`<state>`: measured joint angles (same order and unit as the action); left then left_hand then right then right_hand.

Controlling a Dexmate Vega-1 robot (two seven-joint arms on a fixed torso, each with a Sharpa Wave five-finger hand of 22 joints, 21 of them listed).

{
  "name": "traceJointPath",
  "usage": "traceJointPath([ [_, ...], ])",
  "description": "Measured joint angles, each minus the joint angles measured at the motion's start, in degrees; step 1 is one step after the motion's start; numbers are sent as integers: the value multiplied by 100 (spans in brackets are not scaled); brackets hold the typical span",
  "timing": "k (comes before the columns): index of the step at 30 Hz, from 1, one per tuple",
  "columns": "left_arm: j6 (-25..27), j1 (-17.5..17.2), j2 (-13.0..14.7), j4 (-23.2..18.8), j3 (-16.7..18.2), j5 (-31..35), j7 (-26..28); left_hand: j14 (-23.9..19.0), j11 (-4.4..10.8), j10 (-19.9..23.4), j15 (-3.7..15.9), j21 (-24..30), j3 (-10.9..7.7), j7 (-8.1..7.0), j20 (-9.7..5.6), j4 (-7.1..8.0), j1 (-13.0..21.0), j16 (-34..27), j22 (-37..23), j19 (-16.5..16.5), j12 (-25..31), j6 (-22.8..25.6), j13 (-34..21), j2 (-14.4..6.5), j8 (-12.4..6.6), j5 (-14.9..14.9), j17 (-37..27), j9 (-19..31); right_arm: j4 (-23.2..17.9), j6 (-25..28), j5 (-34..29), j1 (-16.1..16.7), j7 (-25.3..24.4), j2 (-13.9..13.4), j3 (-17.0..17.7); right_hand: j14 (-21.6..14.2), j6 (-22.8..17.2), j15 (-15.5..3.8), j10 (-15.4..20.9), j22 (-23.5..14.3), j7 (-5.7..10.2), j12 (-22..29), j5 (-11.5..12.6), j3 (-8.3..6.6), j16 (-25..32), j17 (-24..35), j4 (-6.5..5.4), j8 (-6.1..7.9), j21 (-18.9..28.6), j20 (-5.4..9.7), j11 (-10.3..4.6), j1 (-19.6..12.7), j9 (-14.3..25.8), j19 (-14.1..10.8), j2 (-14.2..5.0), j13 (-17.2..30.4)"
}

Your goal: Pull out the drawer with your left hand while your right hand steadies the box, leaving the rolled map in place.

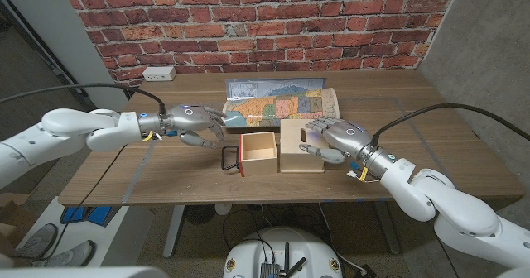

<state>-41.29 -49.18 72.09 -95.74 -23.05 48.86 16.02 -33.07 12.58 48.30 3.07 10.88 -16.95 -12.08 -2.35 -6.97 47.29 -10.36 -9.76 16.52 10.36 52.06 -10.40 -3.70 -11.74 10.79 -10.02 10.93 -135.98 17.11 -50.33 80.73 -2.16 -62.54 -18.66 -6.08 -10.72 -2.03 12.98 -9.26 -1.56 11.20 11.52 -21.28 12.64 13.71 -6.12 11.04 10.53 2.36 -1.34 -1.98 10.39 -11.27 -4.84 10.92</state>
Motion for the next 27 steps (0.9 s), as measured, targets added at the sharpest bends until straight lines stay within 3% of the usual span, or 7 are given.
traceJointPath([
  [12, 280, -152, 16, -30, 142, -475, -51, 0, -11, -239, 0, 0, -98, 42, 9, 11, -234, 23, 0, 113, 0, -184, 0, -98, 44, 0, 16, -28, 31, 10, 40, -183, 25, 175, -40, 0, 21, 0, 0, 0, -20, 0, 0, 0, 0, 0, 0, 0, 0, 0, 0, 0, 0, 0, 0, 0],
  [19, 483, -239, -201, 26, 234, -764, -166, 0, -1, -347, 0, 31, -162, 57, 9, -5, -366, 23, 1, 177, 0, -281, -1, -125, 88, 0, 16, -28, 79, 133, 50, -252, 45, 262, -58, 0, 21, 0, 0, -16, -20, 0, 0, 0, 0, 0, 0, 0, 28, -10, 0, 0, 0, -52, 0, 0],
  [27, 1103, -577, -353, -187, 427, -1172, -221, 1, -20, -413, 0, 44, -212, 131, 21, -7, -466, 23, 1, 246, 0, -355, -1, -138, 88, 0, 16, -54, 226, 129, 188, -317, -177, 370, -31, -35, 52, -9, 0, -23, 11, 0, 0, 0, 30, 0, 0, 0, 78, -27, 1, 0, 0, -198, 0, 0],
])
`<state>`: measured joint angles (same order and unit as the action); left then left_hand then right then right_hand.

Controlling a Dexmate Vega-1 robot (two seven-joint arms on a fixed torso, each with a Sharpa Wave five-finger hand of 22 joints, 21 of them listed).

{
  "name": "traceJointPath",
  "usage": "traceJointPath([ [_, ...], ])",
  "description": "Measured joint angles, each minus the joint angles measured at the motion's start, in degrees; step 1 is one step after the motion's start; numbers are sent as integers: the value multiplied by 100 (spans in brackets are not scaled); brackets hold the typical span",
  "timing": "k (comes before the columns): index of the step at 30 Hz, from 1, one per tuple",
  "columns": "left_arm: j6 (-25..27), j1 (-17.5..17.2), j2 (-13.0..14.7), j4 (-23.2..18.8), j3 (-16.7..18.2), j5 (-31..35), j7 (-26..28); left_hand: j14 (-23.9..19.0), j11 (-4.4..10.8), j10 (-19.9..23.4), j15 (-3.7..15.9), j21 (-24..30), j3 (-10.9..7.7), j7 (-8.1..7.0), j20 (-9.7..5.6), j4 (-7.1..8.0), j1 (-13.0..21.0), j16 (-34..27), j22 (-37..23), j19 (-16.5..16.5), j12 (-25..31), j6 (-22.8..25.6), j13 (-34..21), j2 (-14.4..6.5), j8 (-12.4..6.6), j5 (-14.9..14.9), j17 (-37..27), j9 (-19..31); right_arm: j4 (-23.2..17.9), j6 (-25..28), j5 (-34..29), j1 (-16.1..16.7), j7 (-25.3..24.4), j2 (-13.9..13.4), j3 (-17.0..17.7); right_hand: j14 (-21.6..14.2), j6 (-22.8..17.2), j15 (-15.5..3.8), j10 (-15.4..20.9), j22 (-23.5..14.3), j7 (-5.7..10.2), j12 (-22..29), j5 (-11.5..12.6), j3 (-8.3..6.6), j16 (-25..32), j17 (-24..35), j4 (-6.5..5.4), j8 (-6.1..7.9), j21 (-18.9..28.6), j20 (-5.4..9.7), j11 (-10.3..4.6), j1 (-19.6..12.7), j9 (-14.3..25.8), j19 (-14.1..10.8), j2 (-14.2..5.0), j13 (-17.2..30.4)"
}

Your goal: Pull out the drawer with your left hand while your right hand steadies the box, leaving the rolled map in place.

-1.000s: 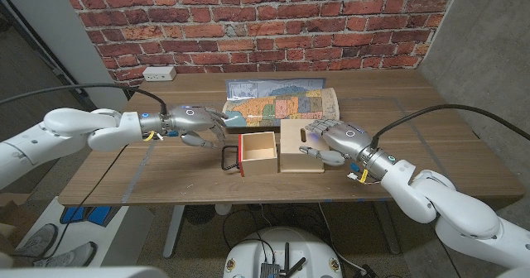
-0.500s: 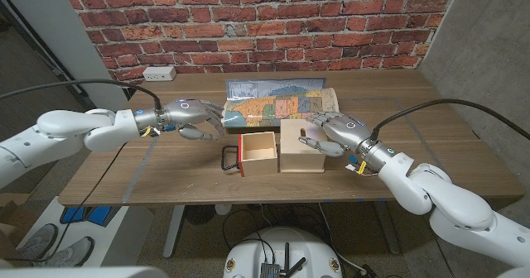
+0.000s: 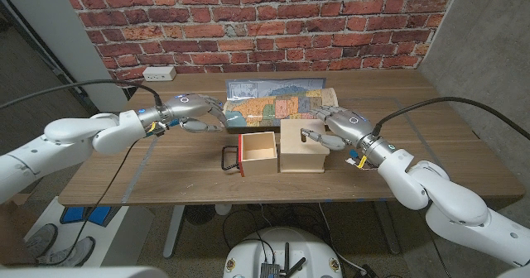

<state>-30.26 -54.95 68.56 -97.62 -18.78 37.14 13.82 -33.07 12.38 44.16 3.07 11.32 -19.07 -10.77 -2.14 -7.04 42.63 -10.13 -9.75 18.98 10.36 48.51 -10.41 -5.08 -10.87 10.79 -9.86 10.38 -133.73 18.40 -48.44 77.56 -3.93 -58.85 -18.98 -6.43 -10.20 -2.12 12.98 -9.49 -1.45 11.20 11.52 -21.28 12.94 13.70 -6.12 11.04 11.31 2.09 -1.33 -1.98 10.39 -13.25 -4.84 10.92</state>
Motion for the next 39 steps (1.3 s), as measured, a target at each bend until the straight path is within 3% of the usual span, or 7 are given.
traceJointPath([
  [6, 505, -288, -183, -211, 141, -196, 89, 0, -32, -49, 0, 0, -16, 32, 0, -16, -75, 0, 0, 0, 0, -93, 0, -15, 0, 0, 0, 0, 104, -18, 129, -33, -239, 84, 36, -69, 0, 6, 0, 0, 0, 0, 0, 13, 42, 29, -13, 0, 35, 18, 0, 0, 0, -140, 0, 0],
  [23, 1497, -643, -761, -496, 188, -531, 507, 106, -24, -306, 0, 0, -87, 63, 0, -40, -274, 0, 1, 0, -22, -329, 0, -13, 49, 0, 19, 1, 383, -160, 585, -99, -830, 303, 132, -129, 0, 5, 0, 1, 0, 0, 0, 44, 64, 29, 3, 0, 101, 16, 0, 0, 0, -426, 0, 0],
  [34, 1701, -541, -1123, -427, 56, -896, 569, 212, -60, -491, -25, 0, -134, 150, -23, -87, -410, 45, 1, 22, -22, -560, -1, -28, 70, 0, 28, 2, 603, -313, 1046, -128, -1116, 438, 241, -159, -21, -24, 21, 2, 20, 0, 0, 38, 85, 57, 59, 0, 101, 38, 21, 0, 0, -508, 0, 0],
  [39, 1950, -535, -1339, -429, 6, -1065, 635, 219, -52, -538, -31, 0, -155, 122, -1, -109, -409, 45, 1, 61, -22, -594, -1, -29, 70, 0, 28, 2, 757, -386, 1339, -175, -1239, 509, 286, -159, -21, -24, 21, 2, 20, 0, 0, 44, 85, 57, 90, 0, 101, 38, 21, -30, 0, -508, 31, 0],
])
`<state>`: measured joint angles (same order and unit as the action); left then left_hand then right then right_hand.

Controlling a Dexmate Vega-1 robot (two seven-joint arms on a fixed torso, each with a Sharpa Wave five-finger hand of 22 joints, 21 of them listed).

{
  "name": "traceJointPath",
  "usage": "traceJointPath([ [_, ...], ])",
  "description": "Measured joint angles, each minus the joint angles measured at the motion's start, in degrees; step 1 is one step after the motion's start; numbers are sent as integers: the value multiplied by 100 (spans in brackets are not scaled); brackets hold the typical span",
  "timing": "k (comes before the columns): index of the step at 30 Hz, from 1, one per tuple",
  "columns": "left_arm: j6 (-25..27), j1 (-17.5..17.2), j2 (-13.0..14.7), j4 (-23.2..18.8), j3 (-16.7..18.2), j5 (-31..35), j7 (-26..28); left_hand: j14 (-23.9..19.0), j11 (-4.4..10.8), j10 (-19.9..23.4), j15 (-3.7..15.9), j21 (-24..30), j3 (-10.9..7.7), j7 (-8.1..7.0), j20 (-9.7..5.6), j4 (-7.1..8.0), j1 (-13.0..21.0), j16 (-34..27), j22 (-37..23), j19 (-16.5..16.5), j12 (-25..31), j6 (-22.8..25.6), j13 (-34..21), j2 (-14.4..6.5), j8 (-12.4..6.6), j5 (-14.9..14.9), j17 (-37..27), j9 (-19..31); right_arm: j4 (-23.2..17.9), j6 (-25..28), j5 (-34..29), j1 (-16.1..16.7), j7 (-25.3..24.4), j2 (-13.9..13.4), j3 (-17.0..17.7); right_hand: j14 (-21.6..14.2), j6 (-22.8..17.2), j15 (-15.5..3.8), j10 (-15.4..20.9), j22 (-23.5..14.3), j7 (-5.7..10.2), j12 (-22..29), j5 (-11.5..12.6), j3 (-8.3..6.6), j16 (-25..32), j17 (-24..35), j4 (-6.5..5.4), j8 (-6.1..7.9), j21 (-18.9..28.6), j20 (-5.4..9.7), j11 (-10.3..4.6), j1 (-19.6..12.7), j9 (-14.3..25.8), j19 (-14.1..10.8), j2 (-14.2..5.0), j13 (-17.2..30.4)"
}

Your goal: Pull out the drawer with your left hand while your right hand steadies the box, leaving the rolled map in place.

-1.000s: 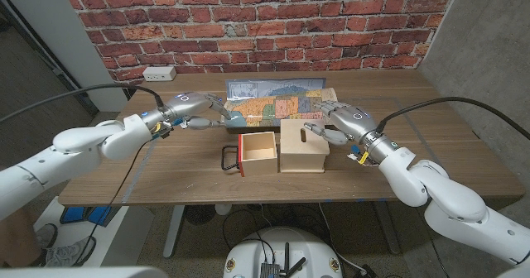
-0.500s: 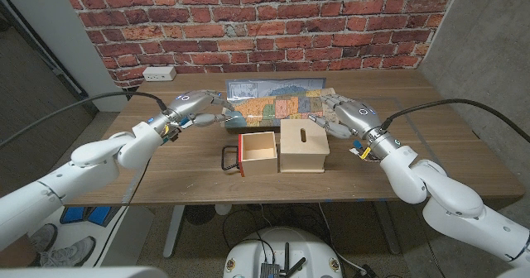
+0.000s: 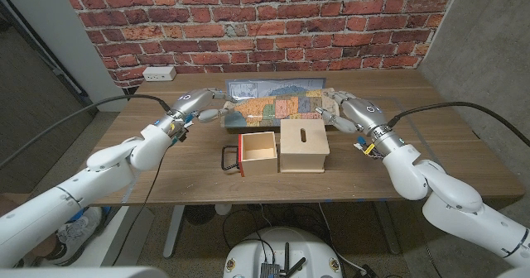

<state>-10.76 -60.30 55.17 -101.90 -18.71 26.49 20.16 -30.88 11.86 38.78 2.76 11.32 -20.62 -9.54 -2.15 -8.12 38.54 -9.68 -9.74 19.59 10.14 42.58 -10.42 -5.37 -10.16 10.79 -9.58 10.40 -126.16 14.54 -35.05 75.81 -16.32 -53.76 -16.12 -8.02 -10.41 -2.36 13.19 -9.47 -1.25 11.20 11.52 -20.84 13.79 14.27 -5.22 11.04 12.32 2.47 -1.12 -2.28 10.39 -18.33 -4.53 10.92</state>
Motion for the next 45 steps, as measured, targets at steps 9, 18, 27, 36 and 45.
traceJointPath([
  [9, 767, -210, -443, -296, 28, -355, 244, 150, -30, -236, 1, 0, -50, 13, -31, -51, -30, 0, 0, 30, 0, -156, 0, -30, 22, 0, 0, -26, 388, -292, 582, -143, -217, 120, 102, 21, 44, 22, -36, 15, 3, 0, 0, -22, 0, 0, 22, 0, -24, 0, -9, -39, 0, 0, -39, 0],
  [18, 1324, -387, -864, -508, 83, -732, 599, 265, -41, -369, 0, 0, -113, 44, -31, -50, -83, 0, 0, 30, 0, -248, 0, -21, 21, 0, -1, -28, 827, -662, 1100, -348, -431, 227, 161, 21, 112, 22, -115, 14, 10, -40, 0, -22, 0, 0, 69, -23, -46, 0, 10, -39, 0, 0, -39, 0],
  [27, 1419, -373, -1224, -408, 40, -1047, 890, 296, -81, -410, -31, 0, -150, 43, -31, -86, -106, 0, 1, 30, 0, -308, 0, -44, 21, 0, -1, -28, 1159, -875, 1621, -559, -483, 317, 196, 146, 112, 20, -114, 14, 10, -40, 0, -22, -26, -1, 69, -23, -69, 0, 10, -39, 0, 1, -39, 0],
  [36, 1385, -302, -1464, -188, 4, -1378, 1180, 810, -306, -961, -24, 0, -242, 283, -37, -179, -155, 48, 1, 80, 0, -878, 26, 4, 44, -22, 39, -27, 1474, -1034, 2114, -747, -424, 372, 199, 208, 180, 19, -156, 14, 78, -39, 0, -48, -70, -1, 94, -45, -112, 0, -32, -38, 0, 1, -38, 0],
  [45, 953, -166, -1737, 242, 46, -1895, 1387, 1384, -512, -1641, -50, -88, -218, 380, -4, -155, -243, 48, 14, -215, 0, -1549, 30, 93, 64, -44, 53, -27, 1699, -1152, 2476, -889, -447, 455, 185, 208, 184, 19, -177, 13, 82, -39, 0, -70, -70, -17, 116, -45, -112, 0, -10, -68, 0, 1, -68, 0],
])
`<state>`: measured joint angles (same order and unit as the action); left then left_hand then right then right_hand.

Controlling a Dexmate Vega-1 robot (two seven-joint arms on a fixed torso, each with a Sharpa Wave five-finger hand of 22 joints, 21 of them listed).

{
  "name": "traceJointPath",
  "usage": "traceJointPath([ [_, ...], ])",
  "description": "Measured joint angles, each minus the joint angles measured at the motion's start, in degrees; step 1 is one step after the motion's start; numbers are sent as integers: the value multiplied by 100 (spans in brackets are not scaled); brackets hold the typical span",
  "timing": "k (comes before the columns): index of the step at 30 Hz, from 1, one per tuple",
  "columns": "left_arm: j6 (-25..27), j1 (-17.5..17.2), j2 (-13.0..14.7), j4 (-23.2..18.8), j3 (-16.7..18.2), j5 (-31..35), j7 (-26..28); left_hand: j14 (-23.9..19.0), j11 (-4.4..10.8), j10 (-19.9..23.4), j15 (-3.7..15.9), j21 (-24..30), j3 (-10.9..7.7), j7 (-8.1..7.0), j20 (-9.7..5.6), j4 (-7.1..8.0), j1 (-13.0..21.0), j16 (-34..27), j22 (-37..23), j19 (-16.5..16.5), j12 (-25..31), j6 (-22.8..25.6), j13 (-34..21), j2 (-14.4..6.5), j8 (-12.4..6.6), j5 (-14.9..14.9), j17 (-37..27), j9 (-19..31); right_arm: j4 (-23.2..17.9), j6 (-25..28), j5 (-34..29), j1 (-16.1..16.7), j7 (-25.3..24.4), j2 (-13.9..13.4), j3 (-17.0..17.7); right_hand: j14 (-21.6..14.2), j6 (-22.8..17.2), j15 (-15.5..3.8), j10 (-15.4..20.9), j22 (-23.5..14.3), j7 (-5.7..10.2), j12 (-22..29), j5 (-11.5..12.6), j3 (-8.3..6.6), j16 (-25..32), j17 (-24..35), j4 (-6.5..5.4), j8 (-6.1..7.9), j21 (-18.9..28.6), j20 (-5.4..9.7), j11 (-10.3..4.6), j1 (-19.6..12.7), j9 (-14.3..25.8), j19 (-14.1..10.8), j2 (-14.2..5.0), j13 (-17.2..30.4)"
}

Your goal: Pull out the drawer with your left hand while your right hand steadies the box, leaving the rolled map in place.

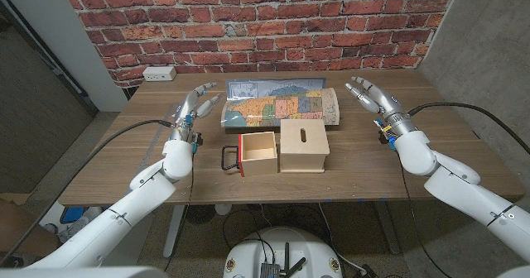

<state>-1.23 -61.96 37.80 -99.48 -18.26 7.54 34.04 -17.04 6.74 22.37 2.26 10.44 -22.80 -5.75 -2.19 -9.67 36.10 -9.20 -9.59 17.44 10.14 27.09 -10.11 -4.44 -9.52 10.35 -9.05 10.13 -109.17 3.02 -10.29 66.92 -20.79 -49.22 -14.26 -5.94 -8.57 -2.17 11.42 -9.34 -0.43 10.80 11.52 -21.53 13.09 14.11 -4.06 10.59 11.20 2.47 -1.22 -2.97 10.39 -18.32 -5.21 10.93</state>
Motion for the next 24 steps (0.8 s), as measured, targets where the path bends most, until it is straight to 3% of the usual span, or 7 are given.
traceJointPath([
  [6, -312, 61, -133, 250, 54, -344, 31, 147, 46, -353, 1, -27, 45, -84, -14, 45, -131, 0, 0, -223, -45, -265, 2, 2, 0, 0, -6, 0, 129, -103, 175, -69, -101, 79, -13, 0, 30, 0, -51, 0, 30, 0, 0, 0, 0, -1, 0, 0, 0, -11, -10, 0, 0, 54, 0, 0],
  [11, -674, 115, -266, 525, 110, -705, -3, 472, -89, -602, 4, -70, 59, 132, -6, 59, -228, 0, 0, -665, -45, -580, 26, -95, 0, 0, -7, 0, 268, -229, 337, -126, -191, 166, -24, 30, 55, 30, -51, 0, 54, 0, 0, 0, 0, -1, 0, 0, -44, -11, -10, 0, -14, 54, 0, 0],
  [18, -1226, 214, -484, 960, 165, -1169, -135, 336, -42, -499, 2, -92, 59, 241, 5, 59, -335, -63, 0, -1167, 50, -500, 25, -202, -67, 0, -1, -28, 493, -432, 541, -233, -298, 303, -63, 30, 55, 30, -80, 0, 54, 0, 0, 0, 0, -1, 0, 0, -44, -11, 20, 0, -28, 53, 0, 0],
  [24, -1678, 297, -651, 1292, 183, -1519, -264, 229, -28, -415, 8, -91, 42, 240, 14, 76, -390, -77, 0, -1314, 88, -460, 25, -258, -90, 0, -1, -28, 661, -581, 677, -314, -352, 393, -97, 30, 54, 30, -80, 0, 54, 0, 0, 9, 0, -1, 9, 1, -44, -11, 20, 0, -28, 53, 0, 0],
])
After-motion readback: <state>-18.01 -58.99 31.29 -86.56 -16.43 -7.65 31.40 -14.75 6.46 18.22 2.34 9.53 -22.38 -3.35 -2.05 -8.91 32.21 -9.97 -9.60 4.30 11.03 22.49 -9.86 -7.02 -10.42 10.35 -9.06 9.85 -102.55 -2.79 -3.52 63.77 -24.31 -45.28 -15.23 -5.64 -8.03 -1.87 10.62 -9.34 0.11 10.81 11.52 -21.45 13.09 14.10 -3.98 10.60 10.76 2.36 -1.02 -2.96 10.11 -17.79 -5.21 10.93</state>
